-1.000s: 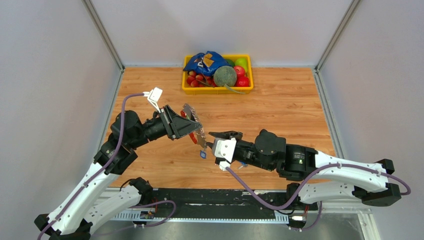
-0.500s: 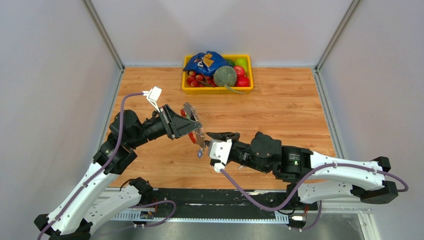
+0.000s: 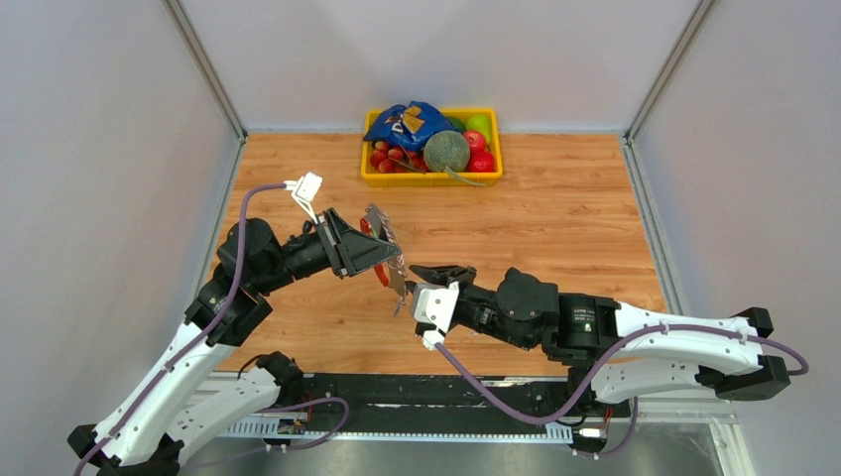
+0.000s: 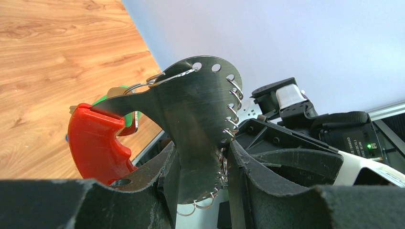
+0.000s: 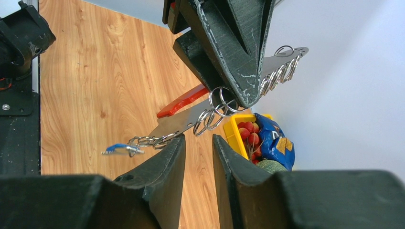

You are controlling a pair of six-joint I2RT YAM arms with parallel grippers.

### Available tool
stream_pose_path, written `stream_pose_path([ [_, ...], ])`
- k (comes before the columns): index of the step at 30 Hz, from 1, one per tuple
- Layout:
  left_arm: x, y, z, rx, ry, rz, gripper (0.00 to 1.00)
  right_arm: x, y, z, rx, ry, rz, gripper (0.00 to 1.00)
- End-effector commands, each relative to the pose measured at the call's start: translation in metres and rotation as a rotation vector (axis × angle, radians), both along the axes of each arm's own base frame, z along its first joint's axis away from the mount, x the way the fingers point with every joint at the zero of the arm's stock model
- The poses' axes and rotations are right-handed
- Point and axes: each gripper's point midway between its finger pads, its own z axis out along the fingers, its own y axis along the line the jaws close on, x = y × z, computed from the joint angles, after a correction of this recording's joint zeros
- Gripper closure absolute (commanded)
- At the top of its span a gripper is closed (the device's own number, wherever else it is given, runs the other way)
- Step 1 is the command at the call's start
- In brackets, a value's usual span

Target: Put the keys on the keyring

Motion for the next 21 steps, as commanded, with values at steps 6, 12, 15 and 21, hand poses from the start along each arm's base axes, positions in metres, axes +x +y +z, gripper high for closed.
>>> stream_pose_path([
  [6, -0.0079, 0.0033, 0.0310, -0.052, -0.086, -0.016, 1.00, -0.0028, -0.0126, 0.0313, 0.079, -0.032, -0.046, 0.66],
  [12, -0.0084, 0.0035, 0.0321, -0.052, -0.090, -0.017, 1.00, -0.0067, -0.0145, 0.0341, 0.074, -0.040, -0.045, 0.65],
  [15, -0.0087, 0.0032, 0.0324, -0.054, -0.091, -0.019, 1.00, -0.0055, -0.0126, 0.0320, 0.063, -0.046, -0.050, 0.65],
  [21, -0.0100, 0.0035, 0.0340, -0.058, -0.095, -0.024, 1.00, -0.0047, -0.0068, 0.0310, 0.050, -0.054, -0.053, 0.65],
])
